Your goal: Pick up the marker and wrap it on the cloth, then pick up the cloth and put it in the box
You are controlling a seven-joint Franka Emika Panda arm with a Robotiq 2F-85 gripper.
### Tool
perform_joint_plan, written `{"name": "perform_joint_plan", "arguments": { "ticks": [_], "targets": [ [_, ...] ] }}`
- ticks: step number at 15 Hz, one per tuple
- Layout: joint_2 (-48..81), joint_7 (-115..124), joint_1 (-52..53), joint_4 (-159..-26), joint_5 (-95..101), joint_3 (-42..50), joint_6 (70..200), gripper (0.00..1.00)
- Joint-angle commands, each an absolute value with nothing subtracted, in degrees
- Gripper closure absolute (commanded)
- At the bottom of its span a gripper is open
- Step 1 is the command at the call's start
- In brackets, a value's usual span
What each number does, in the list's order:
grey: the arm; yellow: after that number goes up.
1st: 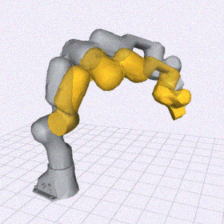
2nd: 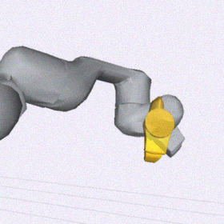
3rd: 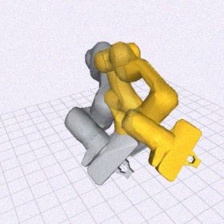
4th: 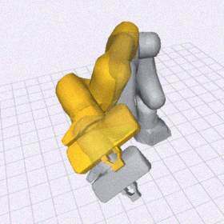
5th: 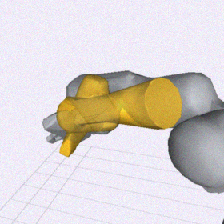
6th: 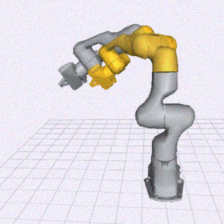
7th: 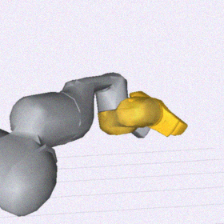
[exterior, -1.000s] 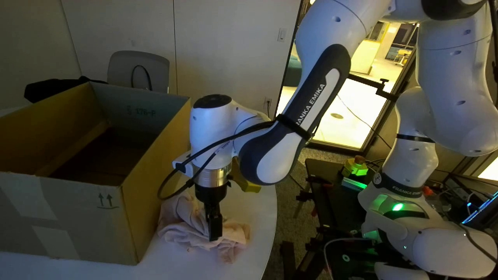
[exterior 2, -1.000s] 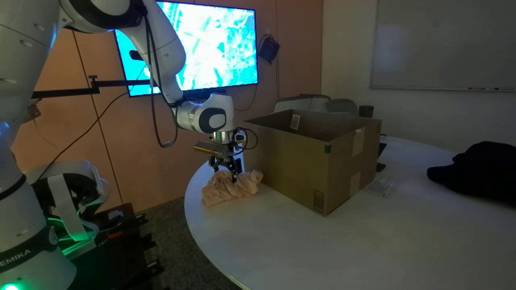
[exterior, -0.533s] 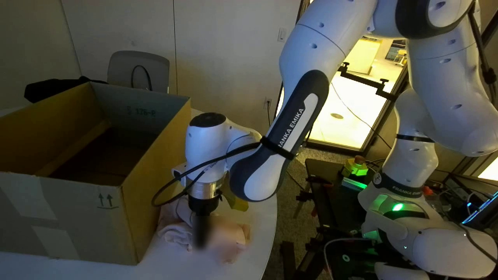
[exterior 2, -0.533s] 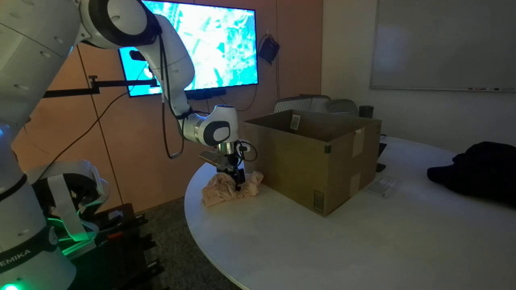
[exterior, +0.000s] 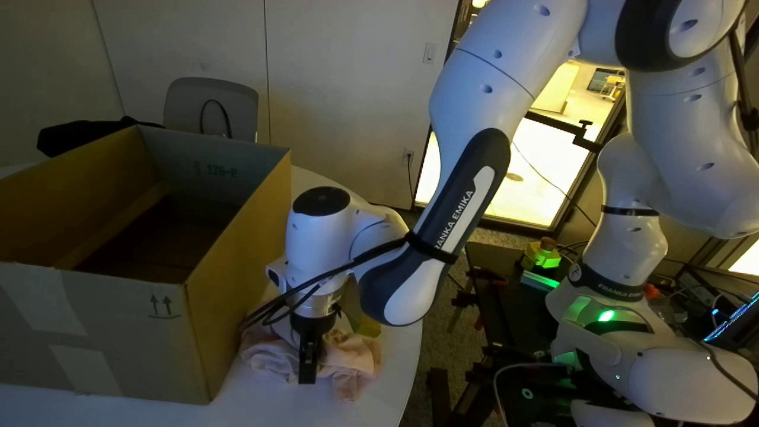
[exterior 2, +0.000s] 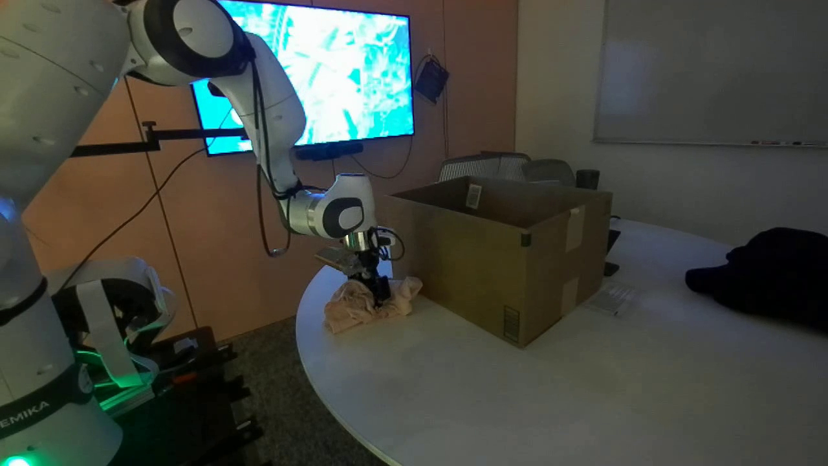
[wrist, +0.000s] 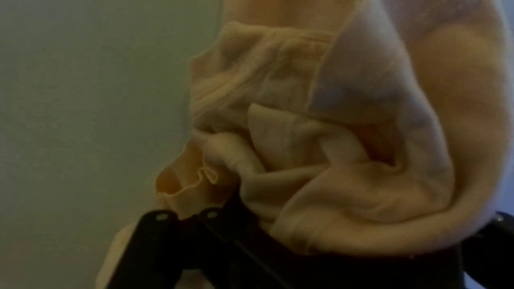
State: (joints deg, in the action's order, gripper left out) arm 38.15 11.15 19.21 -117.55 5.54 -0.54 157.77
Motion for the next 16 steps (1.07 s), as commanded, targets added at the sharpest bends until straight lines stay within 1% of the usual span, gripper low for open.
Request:
{"name": "perform_joint_plan", "arguments": {
  "ticks": [1, 2, 3, 5, 6, 7, 9, 11, 16],
  "targets": [
    [36.15, 12.86, 21.29, -119.30, 7.55, 1.04, 155.05, 0.59],
    [35.46, 12.90, 21.36, -119.57, 7.83, 1.10, 153.86, 0.66],
    [34.68, 12.48, 21.04, -120.03, 8.01, 0.86, 152.87, 0.76],
    [32.68, 11.45, 19.88, -121.11, 7.73, -0.01, 150.44, 0.90],
    [31.08, 11.03, 19.34, -122.07, 7.66, -0.26, 149.40, 0.95],
    [29.66, 10.96, 19.04, -122.97, 7.70, -0.31, 148.50, 0.92],
    [25.78, 12.16, 18.89, -125.10, 8.18, 0.35, 147.05, 0.94],
    [21.56, 13.70, 18.69, -127.05, 8.78, 0.93, 145.84, 0.92],
    [10.58, 19.73, 17.45, -129.02, 11.72, 1.61, 142.03, 0.92]
  ]
}}
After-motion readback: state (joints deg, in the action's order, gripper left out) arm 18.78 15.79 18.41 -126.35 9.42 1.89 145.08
